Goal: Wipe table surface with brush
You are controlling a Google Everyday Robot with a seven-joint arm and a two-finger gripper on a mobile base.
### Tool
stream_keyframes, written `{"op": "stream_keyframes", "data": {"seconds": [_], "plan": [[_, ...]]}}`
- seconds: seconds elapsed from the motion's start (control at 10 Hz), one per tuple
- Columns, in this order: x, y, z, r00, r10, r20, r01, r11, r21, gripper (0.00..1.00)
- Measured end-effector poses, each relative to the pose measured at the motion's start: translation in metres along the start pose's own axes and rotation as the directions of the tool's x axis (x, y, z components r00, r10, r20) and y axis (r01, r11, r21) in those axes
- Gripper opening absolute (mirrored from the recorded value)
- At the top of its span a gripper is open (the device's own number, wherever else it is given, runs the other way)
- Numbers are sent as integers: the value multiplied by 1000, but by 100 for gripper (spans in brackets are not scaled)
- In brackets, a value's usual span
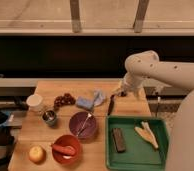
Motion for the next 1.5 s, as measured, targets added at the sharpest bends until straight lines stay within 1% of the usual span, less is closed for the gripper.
{"op": "stream_keyframes", "data": {"seconds": [0.1, 0.2, 0.3, 0.4, 0.6, 0.7, 0.9, 1.0, 1.2, 1.3, 1.5], "plan": [[-1, 0, 9, 1000, 14, 2, -14, 1000, 3, 80], [-4, 3, 21, 1000, 24, 2, -24, 1000, -7, 80], [-8, 10, 30, 999, 31, -7, -32, 999, -20, 80], [-13, 23, 38, 999, 34, -24, -35, 998, -42, 80], [-20, 45, 69, 996, 34, -83, -41, 996, -80, 80], [-23, 52, 84, 994, 33, -106, -42, 995, -89, 80], [-32, 66, 105, 990, 32, -141, -47, 993, -104, 80], [-39, 66, 120, 984, 47, -173, -69, 990, -122, 80], [-44, 66, 129, 979, 58, -195, -86, 987, -137, 80], [-44, 68, 129, 979, 56, -195, -84, 987, -138, 80], [-44, 62, 130, 979, 66, -192, -92, 987, -132, 80]]}}
